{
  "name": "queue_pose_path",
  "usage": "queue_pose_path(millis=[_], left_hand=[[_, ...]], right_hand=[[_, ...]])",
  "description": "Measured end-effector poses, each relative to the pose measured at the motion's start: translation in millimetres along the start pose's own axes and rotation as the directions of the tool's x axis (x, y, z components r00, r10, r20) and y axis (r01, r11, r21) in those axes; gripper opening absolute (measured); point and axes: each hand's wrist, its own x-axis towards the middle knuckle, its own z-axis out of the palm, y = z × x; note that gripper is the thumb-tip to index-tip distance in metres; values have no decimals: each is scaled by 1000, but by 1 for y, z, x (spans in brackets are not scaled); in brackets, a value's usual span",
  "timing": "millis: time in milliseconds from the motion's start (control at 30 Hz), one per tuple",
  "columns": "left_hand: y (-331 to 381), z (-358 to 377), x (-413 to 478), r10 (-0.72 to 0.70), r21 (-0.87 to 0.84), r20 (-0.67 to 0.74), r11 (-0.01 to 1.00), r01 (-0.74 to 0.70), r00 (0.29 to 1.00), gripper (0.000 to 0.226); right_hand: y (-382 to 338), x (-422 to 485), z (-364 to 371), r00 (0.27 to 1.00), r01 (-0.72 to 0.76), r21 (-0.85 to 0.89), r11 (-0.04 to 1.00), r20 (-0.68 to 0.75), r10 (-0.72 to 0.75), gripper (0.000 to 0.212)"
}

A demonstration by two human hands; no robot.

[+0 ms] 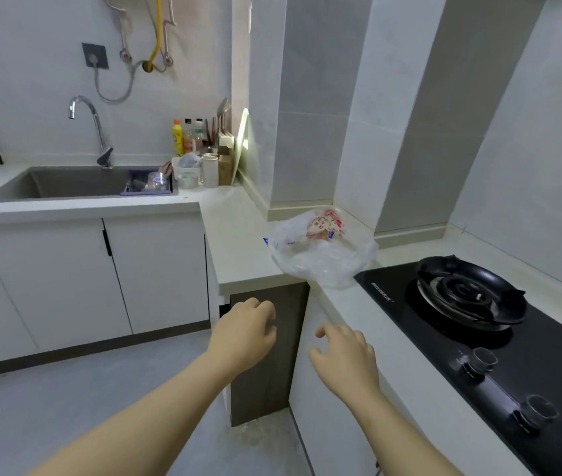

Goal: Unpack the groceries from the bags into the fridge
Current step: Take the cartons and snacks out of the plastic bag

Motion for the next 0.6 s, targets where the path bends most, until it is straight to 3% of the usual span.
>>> queue_pose_path(millis=[367, 600], left_hand=[[-68, 29, 159, 88, -85, 118, 993, -78, 989, 29], [-91, 54, 244, 8, -147, 133, 989, 12, 991, 29]], right_hand=[[-23, 154, 27, 985, -171, 48, 984, 27, 170, 37], [-8, 231, 32, 979, -179, 149, 973, -75, 191, 31]])
